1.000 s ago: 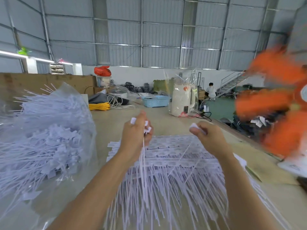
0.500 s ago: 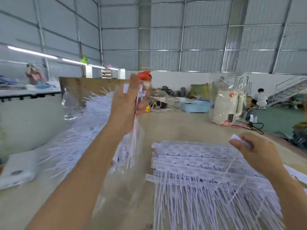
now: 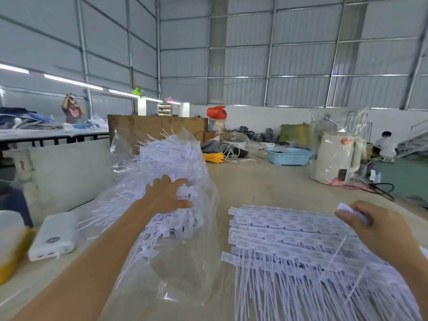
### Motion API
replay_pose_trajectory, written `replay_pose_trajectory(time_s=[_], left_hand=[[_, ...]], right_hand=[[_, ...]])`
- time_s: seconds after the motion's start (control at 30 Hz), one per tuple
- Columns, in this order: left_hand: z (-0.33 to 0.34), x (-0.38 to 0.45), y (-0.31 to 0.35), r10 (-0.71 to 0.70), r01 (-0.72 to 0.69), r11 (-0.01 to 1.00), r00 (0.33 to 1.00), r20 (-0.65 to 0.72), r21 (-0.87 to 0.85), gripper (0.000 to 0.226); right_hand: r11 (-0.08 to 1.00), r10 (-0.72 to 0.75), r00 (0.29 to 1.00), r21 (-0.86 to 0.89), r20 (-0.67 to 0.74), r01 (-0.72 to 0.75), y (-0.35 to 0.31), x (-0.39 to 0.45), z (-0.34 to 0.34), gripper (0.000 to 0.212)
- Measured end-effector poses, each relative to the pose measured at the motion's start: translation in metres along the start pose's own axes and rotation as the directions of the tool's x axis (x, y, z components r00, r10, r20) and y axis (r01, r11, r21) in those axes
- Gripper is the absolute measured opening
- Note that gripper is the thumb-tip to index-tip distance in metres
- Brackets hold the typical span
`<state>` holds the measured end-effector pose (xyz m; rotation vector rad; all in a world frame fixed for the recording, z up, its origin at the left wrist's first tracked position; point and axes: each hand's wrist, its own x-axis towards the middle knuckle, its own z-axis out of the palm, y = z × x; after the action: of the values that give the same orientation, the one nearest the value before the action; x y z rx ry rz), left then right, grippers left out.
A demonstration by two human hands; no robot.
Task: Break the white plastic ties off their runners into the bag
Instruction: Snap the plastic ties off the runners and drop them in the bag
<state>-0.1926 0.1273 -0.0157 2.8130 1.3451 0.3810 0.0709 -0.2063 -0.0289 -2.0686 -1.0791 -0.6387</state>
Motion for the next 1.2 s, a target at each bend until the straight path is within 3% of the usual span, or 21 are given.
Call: replay_pose_trajectory(time_s=[0.13, 0.23, 0.3, 0.33, 0.4, 0.47, 0.57, 0.67, 0.8, 0.9, 1.03, 1.1, 1.13, 1.17, 1.2], left_hand=[[-0.007, -0.008, 0.017, -0.062, 0.059, 0.992, 0.998, 0.022, 0.115, 0.088], [-0.020, -0.026, 0.058, 0.018, 0.024, 0.977, 0.981, -0.196, 0.213, 0.073], [-0.015, -0.041, 0.099, 0.236, -0.232, 0.971, 0.895, -0.379, 0.058, 0.063], [-0.009, -0.051, 0.122, 0.355, -0.413, 0.908, 0.846, -0.399, -0.069, 0.059], [0.009, -0.069, 0.167, 0.582, -0.645, 0.734, 0.759, -0.293, -0.212, 0.055], [0.035, -0.080, 0.207, 0.712, -0.717, 0.671, 0.694, -0.103, -0.189, 0.056], [0.072, -0.080, 0.240, 0.741, -0.729, 0.671, 0.657, 0.135, -0.134, 0.066], [0.091, -0.075, 0.244, 0.734, -0.740, 0.670, 0.646, 0.209, -0.063, 0.078], [0.094, -0.071, 0.243, 0.752, -0.763, 0.644, 0.618, 0.228, -0.058, 0.103], [0.095, -0.071, 0.242, 0.754, -0.761, 0.647, 0.628, 0.193, -0.052, 0.101], [0.091, -0.075, 0.238, 0.758, -0.751, 0.651, 0.631, 0.165, -0.115, 0.098], [0.086, -0.078, 0.233, 0.743, -0.665, 0.621, 0.668, 0.042, -0.415, 0.078], [0.081, -0.080, 0.231, 0.684, -0.549, 0.510, 0.726, -0.075, -0.662, 0.056], [0.075, -0.081, 0.230, 0.563, -0.407, 0.336, 0.810, -0.165, -0.849, 0.037], [0.068, -0.080, 0.227, 0.396, -0.274, 0.147, 0.897, -0.198, -0.951, 0.032]], right_hand=[[0.999, 0.016, 1.000, 0.030, 0.015, -0.016, 0.000, 0.000, -0.001, 0.036], [0.996, 0.022, 0.999, 0.081, 0.036, -0.025, -0.003, 0.000, -0.003, 0.038], [0.995, 0.030, 0.998, 0.095, 0.062, -0.036, -0.003, 0.000, -0.003, 0.033], [0.994, 0.038, 0.996, 0.100, 0.076, -0.046, -0.003, 0.000, -0.003, 0.031], [0.992, 0.040, 0.995, 0.115, 0.094, -0.051, -0.002, 0.000, -0.003, 0.031], [0.988, 0.027, 0.996, 0.148, 0.080, -0.038, -0.002, -0.001, -0.006, 0.033], [0.981, 0.014, 1.000, 0.192, 0.021, -0.017, -0.006, -0.001, -0.016, 0.037], [0.946, 0.019, 0.987, 0.322, -0.158, 0.033, -0.021, 0.004, -0.042, 0.022], [0.912, -0.088, 0.852, 0.303, -0.516, 0.277, -0.068, 0.012, -0.110, 0.023], [0.887, -0.308, 0.717, 0.085, -0.625, 0.455, -0.112, 0.013, -0.159, 0.020], [0.855, -0.519, 0.738, -0.245, -0.431, 0.458, -0.155, 0.010, -0.177, 0.031], [0.812, -0.560, 0.786, -0.359, -0.262, 0.460, -0.161, 0.014, -0.160, 0.033], [0.820, -0.519, 0.842, -0.364, -0.147, 0.442, -0.157, 0.017, -0.145, 0.031], [0.850, -0.433, 0.901, -0.338, -0.009, 0.405, -0.151, 0.021, -0.126, 0.029], [0.894, -0.319, 0.937, -0.285, 0.140, 0.347, -0.141, 0.024, -0.104, 0.026]])
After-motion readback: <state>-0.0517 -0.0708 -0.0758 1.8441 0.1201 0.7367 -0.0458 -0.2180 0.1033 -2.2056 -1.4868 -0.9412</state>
